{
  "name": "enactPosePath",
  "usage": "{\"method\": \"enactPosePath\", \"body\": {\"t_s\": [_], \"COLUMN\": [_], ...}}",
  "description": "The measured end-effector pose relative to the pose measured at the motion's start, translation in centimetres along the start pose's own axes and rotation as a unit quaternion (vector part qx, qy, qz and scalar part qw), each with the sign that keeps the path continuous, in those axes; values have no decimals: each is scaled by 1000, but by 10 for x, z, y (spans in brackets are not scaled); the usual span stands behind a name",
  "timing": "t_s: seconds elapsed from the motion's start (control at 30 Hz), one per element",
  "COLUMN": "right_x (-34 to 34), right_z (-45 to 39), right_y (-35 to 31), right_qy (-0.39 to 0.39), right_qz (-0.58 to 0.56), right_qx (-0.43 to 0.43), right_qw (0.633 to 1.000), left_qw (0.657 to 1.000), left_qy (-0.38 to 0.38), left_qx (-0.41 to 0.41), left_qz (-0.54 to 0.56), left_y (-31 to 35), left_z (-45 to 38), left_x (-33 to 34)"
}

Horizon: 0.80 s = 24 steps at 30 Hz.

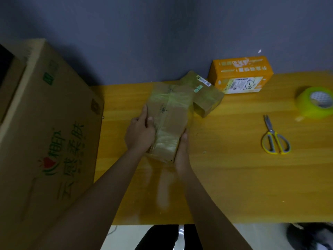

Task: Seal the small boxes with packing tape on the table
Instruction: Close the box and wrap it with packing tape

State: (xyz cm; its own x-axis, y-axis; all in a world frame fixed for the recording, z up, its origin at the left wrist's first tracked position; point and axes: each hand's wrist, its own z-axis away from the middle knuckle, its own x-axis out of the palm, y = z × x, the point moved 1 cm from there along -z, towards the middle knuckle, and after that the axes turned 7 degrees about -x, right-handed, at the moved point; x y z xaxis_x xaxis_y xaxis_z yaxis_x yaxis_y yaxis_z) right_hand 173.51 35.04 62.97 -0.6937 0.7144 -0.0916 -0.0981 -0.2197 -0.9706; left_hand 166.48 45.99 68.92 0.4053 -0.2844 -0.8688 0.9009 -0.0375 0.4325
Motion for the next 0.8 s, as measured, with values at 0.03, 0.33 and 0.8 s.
{"method": "enactPosePath", "body": {"t_s": [0.03, 0.33, 0.8], "right_x": [-2, 6, -68], "right_z": [4, 15, -9], "right_y": [-8, -29, -17], "right_qy": [-7, -208, -100], "right_qz": [15, 435, 593], "right_qx": [-19, -195, -164], "right_qw": [1000, 854, 782], "left_qw": [999, 963, 980], "left_qy": [-1, -131, 20], "left_qx": [-10, -71, 190], "left_qz": [37, 224, -49], "left_y": [-7, -64, -23], "left_z": [2, 17, 19], "left_x": [1, 38, 66]}}
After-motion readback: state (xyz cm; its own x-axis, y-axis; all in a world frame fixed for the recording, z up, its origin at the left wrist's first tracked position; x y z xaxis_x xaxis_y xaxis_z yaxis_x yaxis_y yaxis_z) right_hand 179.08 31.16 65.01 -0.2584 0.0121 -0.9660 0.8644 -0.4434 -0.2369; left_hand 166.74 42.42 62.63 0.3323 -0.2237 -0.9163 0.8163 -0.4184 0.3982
